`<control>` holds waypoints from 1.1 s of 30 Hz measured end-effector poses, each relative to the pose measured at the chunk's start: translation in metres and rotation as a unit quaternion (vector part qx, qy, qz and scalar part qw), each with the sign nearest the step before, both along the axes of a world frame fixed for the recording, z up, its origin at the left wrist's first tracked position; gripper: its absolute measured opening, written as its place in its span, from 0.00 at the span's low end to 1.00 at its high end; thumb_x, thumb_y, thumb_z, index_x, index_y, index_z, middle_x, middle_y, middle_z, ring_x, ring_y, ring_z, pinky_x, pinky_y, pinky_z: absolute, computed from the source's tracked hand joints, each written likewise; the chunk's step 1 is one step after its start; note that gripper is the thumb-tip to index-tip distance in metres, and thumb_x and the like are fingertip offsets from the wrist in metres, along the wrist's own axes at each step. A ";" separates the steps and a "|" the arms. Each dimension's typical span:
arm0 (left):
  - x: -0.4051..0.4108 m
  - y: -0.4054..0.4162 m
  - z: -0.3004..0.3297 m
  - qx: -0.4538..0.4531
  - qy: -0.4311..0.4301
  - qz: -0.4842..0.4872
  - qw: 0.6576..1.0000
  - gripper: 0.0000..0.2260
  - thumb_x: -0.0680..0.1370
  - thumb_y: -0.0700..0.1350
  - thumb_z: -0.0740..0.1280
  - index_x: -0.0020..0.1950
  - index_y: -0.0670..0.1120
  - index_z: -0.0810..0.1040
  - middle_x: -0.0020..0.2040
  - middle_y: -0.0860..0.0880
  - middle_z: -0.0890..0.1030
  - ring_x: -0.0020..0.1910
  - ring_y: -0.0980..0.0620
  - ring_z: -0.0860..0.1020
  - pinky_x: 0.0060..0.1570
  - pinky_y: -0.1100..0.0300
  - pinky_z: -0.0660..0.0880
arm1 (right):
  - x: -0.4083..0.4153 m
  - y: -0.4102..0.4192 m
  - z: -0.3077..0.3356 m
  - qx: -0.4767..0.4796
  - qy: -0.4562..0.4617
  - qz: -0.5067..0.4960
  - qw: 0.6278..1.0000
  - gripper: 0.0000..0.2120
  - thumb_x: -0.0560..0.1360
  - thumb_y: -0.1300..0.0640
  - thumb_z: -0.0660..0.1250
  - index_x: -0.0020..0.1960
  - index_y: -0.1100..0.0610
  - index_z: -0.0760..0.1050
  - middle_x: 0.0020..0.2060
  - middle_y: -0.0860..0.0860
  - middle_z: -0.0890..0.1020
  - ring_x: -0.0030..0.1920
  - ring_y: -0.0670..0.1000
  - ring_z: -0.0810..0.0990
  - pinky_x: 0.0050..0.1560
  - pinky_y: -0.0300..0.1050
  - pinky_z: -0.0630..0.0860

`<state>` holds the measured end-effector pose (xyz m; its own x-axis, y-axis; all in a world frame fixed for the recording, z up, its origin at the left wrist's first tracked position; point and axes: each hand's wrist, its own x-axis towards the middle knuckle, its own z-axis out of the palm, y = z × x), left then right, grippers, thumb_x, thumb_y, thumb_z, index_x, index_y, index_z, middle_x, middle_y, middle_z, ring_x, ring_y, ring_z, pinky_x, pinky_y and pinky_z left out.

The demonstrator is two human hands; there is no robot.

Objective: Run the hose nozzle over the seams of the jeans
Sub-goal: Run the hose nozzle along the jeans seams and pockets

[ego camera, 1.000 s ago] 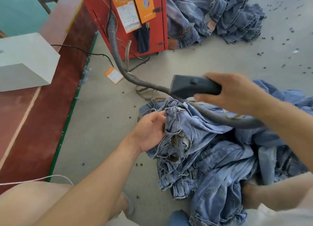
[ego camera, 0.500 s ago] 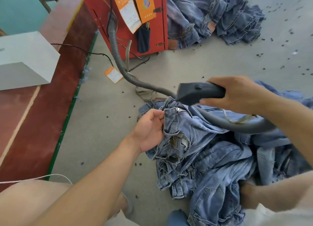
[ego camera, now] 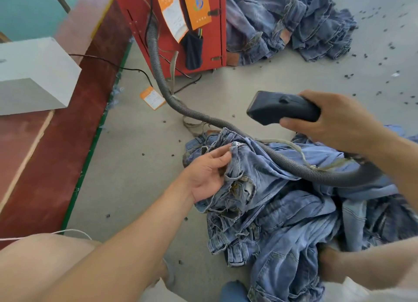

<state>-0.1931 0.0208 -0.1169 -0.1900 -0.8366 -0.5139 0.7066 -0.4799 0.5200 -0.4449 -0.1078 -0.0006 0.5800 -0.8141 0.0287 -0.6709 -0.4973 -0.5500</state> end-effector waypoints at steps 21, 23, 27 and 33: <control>-0.026 -0.022 0.005 -0.069 -0.009 -0.077 0.995 0.21 0.79 0.30 0.60 0.68 0.48 0.75 0.49 0.47 0.82 0.44 0.51 0.79 0.50 0.58 0.78 | -0.014 0.016 -0.007 0.016 0.040 -0.026 0.999 0.11 0.73 0.36 0.70 0.46 0.41 0.74 0.35 0.34 0.79 0.34 0.39 0.78 0.31 0.44 0.68; -0.025 -0.022 0.002 -0.110 -0.046 -0.109 0.987 0.25 0.80 0.28 0.60 0.72 0.49 0.74 0.55 0.46 0.81 0.52 0.50 0.78 0.62 0.53 0.75 | -0.016 0.015 -0.005 0.006 0.036 -0.029 0.999 0.13 0.73 0.34 0.69 0.47 0.42 0.74 0.36 0.36 0.80 0.34 0.41 0.78 0.32 0.45 0.69; -0.034 -0.021 -0.003 -0.091 -0.397 -0.089 0.909 0.33 0.79 0.32 0.70 0.81 0.48 0.64 0.73 0.48 0.77 0.68 0.55 0.76 0.72 0.55 0.71 | -0.018 0.016 0.001 0.003 0.018 -0.033 0.999 0.11 0.74 0.35 0.70 0.49 0.40 0.74 0.35 0.38 0.81 0.32 0.42 0.79 0.31 0.42 0.69; -0.025 -0.036 -0.010 0.007 -0.694 -0.102 0.713 0.15 0.78 0.57 0.72 0.53 0.46 0.77 0.52 0.49 0.81 0.54 0.46 0.77 0.64 0.45 0.69 | -0.018 0.017 -0.001 0.004 0.025 -0.034 0.999 0.12 0.73 0.35 0.69 0.48 0.41 0.73 0.30 0.44 0.79 0.30 0.43 0.78 0.33 0.46 0.72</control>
<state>-0.2179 -0.0157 -0.1270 0.3931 -0.8571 -0.3328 -0.5684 -0.5111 0.6447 -0.4631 -0.0913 -0.0012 0.5243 -0.8515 -0.0059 -0.7292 -0.4453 -0.5196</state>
